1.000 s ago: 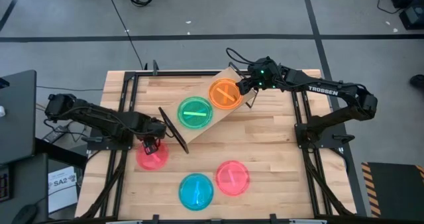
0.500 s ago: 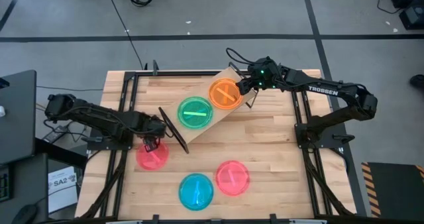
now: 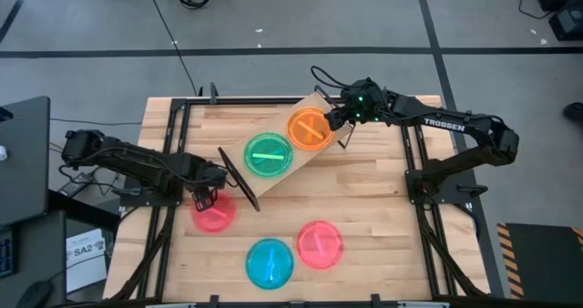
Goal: Place and stack plates onto a shelf
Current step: Stack the left pink plate on the green plate on the shelf
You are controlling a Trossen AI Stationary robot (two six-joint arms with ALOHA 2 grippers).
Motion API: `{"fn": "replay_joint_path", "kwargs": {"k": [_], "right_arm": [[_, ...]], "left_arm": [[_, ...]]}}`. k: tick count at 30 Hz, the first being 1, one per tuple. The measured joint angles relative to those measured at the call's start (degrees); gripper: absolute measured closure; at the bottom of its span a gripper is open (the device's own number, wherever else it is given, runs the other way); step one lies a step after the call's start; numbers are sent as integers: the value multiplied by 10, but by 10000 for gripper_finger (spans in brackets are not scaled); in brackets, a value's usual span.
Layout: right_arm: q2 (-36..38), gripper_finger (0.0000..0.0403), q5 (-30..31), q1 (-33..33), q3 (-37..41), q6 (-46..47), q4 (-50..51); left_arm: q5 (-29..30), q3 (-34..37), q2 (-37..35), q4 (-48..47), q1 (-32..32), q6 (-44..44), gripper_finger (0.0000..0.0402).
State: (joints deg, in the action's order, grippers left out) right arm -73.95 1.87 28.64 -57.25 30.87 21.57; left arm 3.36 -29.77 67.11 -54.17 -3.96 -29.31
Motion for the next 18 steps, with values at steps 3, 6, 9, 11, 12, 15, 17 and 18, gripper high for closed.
{"fn": "replay_joint_path", "kwargs": {"k": [3, 6, 9, 11, 12, 15, 17, 18], "right_arm": [[0, 130, 0, 0, 0, 0, 0], [0, 130, 0, 0, 0, 0, 0], [0, 130, 0, 0, 0, 0, 0], [0, 130, 0, 0, 0, 0, 0], [0, 130, 0, 0, 0, 0, 0], [0, 130, 0, 0, 0, 0, 0], [0, 130, 0, 0, 0, 0, 0], [0, 130, 0, 0, 0, 0, 0]], "left_arm": [[-1, -11, 0, -2, 0, 0, 260], [-1, -14, 0, -3, 0, 0, 260], [-1, -12, 0, -2, 0, 0, 260], [0, -6, 0, 0, 0, -3, 260], [-1, -3, 0, 2, 0, -9, 260], [-3, 11, 0, 19, 0, -30, 260], [-10, 20, 0, 34, 0, -31, 260], [-16, 24, 0, 41, 0, -32, 260]]}}
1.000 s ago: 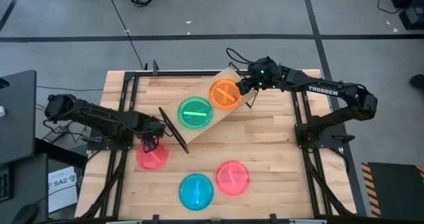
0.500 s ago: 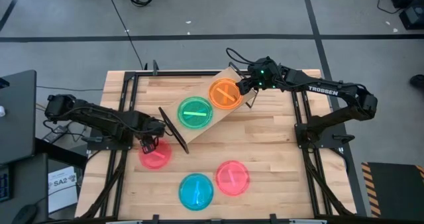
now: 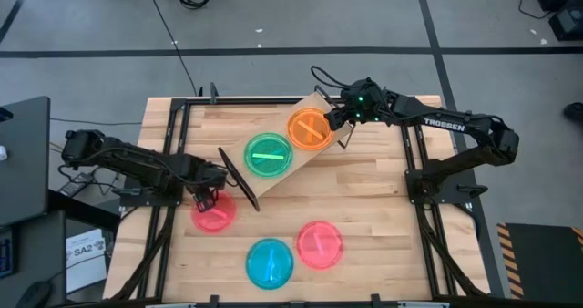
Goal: Place and stack plates onto a shelf
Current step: Stack the left pink plate on the green plate on the shelf
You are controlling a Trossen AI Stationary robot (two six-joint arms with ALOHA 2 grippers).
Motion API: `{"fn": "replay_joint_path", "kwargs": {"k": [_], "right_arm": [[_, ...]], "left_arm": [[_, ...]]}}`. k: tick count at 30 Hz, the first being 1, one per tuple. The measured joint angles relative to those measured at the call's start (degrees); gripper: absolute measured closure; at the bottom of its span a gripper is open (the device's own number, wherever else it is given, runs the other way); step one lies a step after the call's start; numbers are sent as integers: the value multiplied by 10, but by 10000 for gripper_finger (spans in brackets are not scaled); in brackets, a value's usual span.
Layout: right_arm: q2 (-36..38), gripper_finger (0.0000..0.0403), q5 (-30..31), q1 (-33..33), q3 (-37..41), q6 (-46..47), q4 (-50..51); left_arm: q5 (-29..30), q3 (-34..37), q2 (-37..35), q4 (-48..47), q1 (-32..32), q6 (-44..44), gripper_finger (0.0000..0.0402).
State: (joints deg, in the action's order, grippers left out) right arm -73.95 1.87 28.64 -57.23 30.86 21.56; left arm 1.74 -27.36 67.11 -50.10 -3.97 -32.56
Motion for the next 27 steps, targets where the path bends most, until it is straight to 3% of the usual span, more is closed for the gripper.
{"fn": "replay_joint_path", "kwargs": {"k": [11, 24, 27], "right_arm": [[0, 130, 0, 0, 0, -11, 0], [0, 130, 0, 0, 0, -11, 0], [0, 130, 0, 0, 0, -11, 0]], "left_arm": [[-35, 15, -1, 31, 0, -12, 269], [-65, 12, 0, 23, 0, -13, 386], [-67, 2, 0, 7, 0, -13, 394]]}}
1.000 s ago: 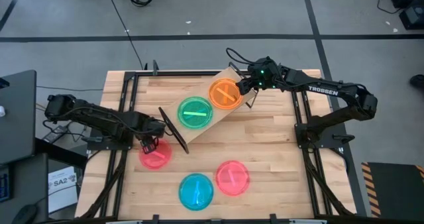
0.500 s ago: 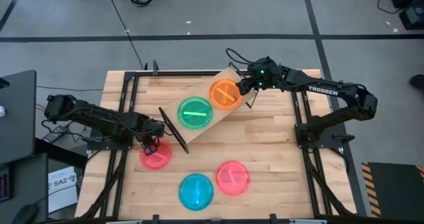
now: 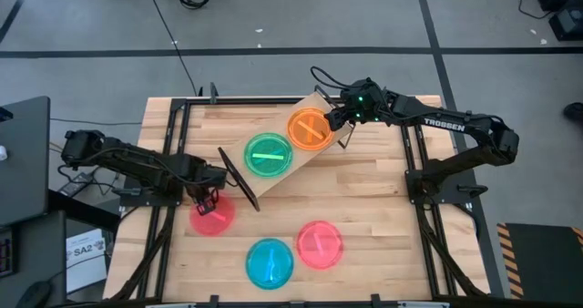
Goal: Place and stack plates onto a shelf
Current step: Stack the left pink plate on the green plate on the shelf
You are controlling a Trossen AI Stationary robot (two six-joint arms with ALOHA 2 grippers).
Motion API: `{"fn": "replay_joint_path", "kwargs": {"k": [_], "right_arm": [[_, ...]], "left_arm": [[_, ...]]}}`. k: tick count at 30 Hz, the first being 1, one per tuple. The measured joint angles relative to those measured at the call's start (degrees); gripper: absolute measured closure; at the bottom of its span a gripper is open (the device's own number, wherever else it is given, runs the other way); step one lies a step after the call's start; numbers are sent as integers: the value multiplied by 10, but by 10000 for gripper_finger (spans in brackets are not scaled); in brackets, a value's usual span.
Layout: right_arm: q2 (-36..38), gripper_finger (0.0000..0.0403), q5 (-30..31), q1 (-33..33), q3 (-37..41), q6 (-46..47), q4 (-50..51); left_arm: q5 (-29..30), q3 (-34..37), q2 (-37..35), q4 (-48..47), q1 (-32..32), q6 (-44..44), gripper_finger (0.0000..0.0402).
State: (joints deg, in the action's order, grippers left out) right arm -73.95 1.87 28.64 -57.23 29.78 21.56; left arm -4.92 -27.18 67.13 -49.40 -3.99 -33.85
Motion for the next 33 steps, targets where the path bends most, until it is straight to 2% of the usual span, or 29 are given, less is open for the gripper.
{"fn": "replay_joint_path", "kwargs": {"k": [7, 19, 28, 33], "right_arm": [[0, 130, 0, 0, 0, 0, 0], [0, 130, 0, 0, 0, 0, 0], [0, 130, 0, 0, 0, 0, 0], [0, 130, 0, 0, 0, 0, 0]], "left_arm": [[-2, -38, 0, -61, 0, 0, 395], [-64, -141, 0, -180, -29, 16, 397], [-140, -255, 0, -193, -68, 16, 397], [-149, -320, 0, -193, -86, 16, 395]]}}
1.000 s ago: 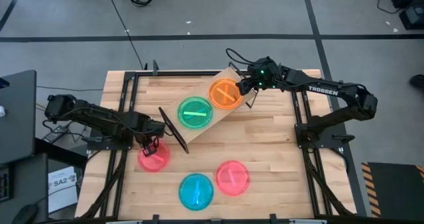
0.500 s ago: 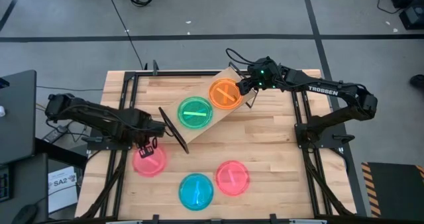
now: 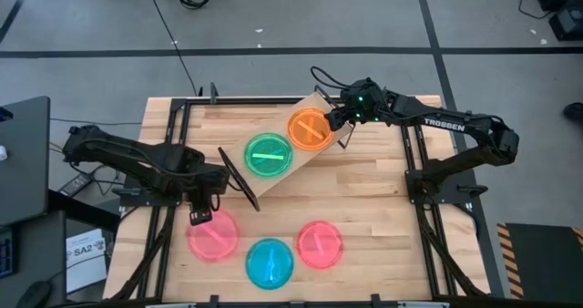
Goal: Place and stack plates onto a shelf
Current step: Stack the left pink plate on the green plate on the shelf
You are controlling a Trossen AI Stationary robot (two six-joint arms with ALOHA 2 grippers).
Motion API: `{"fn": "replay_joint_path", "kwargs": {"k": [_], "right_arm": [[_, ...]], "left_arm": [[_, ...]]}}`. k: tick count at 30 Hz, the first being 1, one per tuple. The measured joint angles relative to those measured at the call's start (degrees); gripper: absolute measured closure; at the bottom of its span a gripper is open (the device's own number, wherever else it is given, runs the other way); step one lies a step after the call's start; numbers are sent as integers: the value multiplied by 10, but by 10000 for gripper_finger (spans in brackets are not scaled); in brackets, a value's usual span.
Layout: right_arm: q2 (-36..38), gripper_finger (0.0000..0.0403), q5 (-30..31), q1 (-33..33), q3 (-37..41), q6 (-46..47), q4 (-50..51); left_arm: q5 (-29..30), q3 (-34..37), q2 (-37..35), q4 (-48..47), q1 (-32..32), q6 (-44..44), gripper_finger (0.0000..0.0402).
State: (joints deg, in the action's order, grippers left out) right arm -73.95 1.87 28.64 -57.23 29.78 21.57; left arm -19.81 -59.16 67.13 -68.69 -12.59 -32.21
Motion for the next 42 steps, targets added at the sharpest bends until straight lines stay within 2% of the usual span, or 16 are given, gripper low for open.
{"fn": "replay_joint_path", "kwargs": {"k": [8, 16, 28, 42], "right_arm": [[0, 130, 0, 0, 0, 0, 0], [0, 130, 0, 0, 0, 0, 0], [0, 130, 0, 0, 0, 0, 0], [0, 130, 0, 0, 0, 0, 0]], "left_arm": [[21, -85, 0, 4, 0, 0, 392], [60, -135, 0, 29, 34, -1, 391], [71, -138, 0, 118, 145, -1, 391], [71, -138, 0, 145, 274, 32, 391]]}}
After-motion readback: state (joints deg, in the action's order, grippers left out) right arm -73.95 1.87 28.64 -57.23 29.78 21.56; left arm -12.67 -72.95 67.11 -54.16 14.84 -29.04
